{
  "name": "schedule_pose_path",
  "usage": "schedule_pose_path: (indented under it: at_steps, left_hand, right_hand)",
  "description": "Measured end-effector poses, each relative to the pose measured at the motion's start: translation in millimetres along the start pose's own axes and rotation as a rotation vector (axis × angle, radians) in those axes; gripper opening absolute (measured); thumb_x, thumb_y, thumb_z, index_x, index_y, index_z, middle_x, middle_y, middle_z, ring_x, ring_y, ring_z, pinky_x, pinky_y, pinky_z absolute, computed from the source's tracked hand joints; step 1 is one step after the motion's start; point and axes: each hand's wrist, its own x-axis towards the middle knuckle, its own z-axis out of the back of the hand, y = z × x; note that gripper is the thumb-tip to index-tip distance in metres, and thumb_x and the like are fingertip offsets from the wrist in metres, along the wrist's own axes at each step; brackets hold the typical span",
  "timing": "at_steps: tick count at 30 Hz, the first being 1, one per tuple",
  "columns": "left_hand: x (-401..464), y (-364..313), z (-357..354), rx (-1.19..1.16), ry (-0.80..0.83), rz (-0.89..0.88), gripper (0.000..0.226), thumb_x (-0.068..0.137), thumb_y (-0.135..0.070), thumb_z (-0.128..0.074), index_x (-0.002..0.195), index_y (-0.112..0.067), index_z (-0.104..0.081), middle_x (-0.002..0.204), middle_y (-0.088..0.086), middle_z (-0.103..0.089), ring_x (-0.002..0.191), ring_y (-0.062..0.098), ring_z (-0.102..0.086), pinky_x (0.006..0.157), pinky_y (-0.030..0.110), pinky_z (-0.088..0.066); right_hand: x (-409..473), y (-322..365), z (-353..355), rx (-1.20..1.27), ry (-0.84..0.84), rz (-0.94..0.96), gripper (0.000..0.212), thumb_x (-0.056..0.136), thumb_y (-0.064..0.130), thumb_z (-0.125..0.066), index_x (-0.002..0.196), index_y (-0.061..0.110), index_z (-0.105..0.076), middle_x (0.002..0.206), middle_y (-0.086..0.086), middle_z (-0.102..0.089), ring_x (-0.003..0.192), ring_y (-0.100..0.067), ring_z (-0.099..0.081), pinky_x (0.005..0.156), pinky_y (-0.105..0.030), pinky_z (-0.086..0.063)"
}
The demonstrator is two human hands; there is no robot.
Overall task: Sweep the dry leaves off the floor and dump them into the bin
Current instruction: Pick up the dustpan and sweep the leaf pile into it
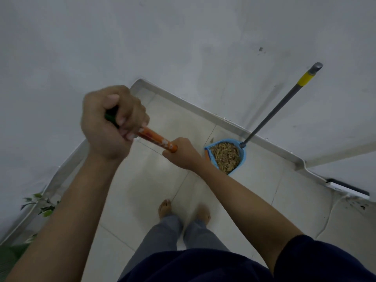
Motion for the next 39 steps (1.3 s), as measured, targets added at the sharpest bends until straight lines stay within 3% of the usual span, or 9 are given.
schedule_pose_path:
  at_steps: [6,9,11,14,20,28,33,36,39]
  left_hand:
    - [15.3,-23.8,35.1,0.102,-0.069,-0.124,0.031,0.066,-0.044,-0.058,0.047,-0.027,-0.042,0.036,-0.013,-0.032,0.032,0.01,-0.025,0.044,0.024,-0.024]
    - [14.6,-6.8,42.0,0.19,-0.208,-0.17,0.023,0.067,-0.027,-0.048,0.045,-0.027,-0.042,0.036,-0.011,-0.032,0.033,0.015,-0.028,0.046,0.03,-0.023]
    - [11.7,11.6,48.3,0.231,-0.272,-0.185,0.028,0.072,-0.023,-0.036,0.045,-0.027,-0.042,0.038,-0.011,-0.035,0.035,0.017,-0.033,0.047,0.033,-0.025]
    - [5.6,48.3,59.0,0.272,-0.36,-0.165,0.03,0.075,-0.021,-0.034,0.047,-0.026,-0.043,0.043,-0.011,-0.039,0.04,0.02,-0.041,0.053,0.029,-0.034]
    - [-7.5,127.6,59.8,0.352,-0.449,0.005,0.031,0.08,-0.004,-0.03,0.054,-0.016,-0.041,0.048,0.001,-0.04,0.05,0.024,-0.05,0.07,0.026,-0.049]
    - [-22.7,151.1,82.9,0.419,-0.46,0.023,0.024,0.078,-0.015,-0.032,0.056,-0.018,-0.042,0.046,0.005,-0.036,0.046,0.022,-0.046,0.058,0.029,-0.044]
    - [-50.0,144.3,92.7,0.48,-0.486,0.065,0.031,0.078,-0.016,-0.032,0.047,-0.014,-0.034,0.046,-0.004,-0.04,0.045,0.02,-0.045,0.057,0.031,-0.043]
    - [-60.8,131.9,95.6,0.471,-0.494,0.038,0.032,0.079,-0.014,-0.031,0.048,-0.021,-0.038,0.046,-0.009,-0.041,0.044,0.019,-0.044,0.057,0.032,-0.04]
    - [-64.4,109.2,97.7,0.456,-0.508,-0.019,0.033,0.079,-0.012,-0.03,0.049,-0.02,-0.039,0.045,-0.005,-0.037,0.044,0.019,-0.043,0.062,0.031,-0.041]
  right_hand:
    - [59.0,47.3,11.5,-0.074,0.094,0.16,0.05,0.082,0.016,-0.061,0.042,0.018,-0.032,0.044,0.004,-0.038,0.041,-0.008,-0.037,0.044,-0.019,-0.027]
    - [91.3,46.0,16.8,-0.217,0.185,0.195,0.048,0.083,0.017,-0.059,0.044,0.019,-0.032,0.046,0.005,-0.039,0.042,-0.007,-0.036,0.045,-0.021,-0.027]
    - [112.0,37.2,19.5,-0.326,0.23,0.21,0.045,0.083,0.017,-0.058,0.046,0.019,-0.034,0.048,0.005,-0.039,0.043,-0.006,-0.037,0.047,-0.022,-0.027]
    - [139.1,13.8,18.3,-0.463,0.305,0.198,0.039,0.082,0.017,-0.058,0.048,0.02,-0.039,0.051,0.005,-0.043,0.05,-0.012,-0.043,0.049,-0.022,-0.031]
    - [162.8,-64.9,6.6,-0.588,0.431,0.098,0.037,0.082,0.013,-0.055,0.05,0.022,-0.038,0.064,-0.002,-0.052,0.066,-0.02,-0.051,0.064,-0.028,-0.038]
    - [161.9,-94.3,-27.9,-0.547,0.42,0.126,0.042,0.086,0.013,-0.054,0.052,0.022,-0.033,0.056,0.009,-0.039,0.071,-0.016,-0.049,0.066,-0.026,-0.032]
    - [157.8,-77.9,-62.4,-0.542,0.48,0.171,0.043,0.086,0.012,-0.052,0.053,0.022,-0.028,0.068,-0.003,-0.054,0.08,-0.025,-0.053,0.074,-0.032,-0.039]
    - [154.5,-58.1,-74.4,-0.505,0.493,0.247,0.044,0.085,0.01,-0.054,0.052,0.022,-0.026,0.057,0.008,-0.034,0.074,-0.022,-0.048,0.068,-0.03,-0.034]
    - [154.1,-38.3,-75.4,-0.462,0.453,0.317,0.045,0.085,0.013,-0.056,0.052,0.023,-0.027,0.057,0.01,-0.033,0.072,-0.016,-0.046,0.067,-0.027,-0.031]
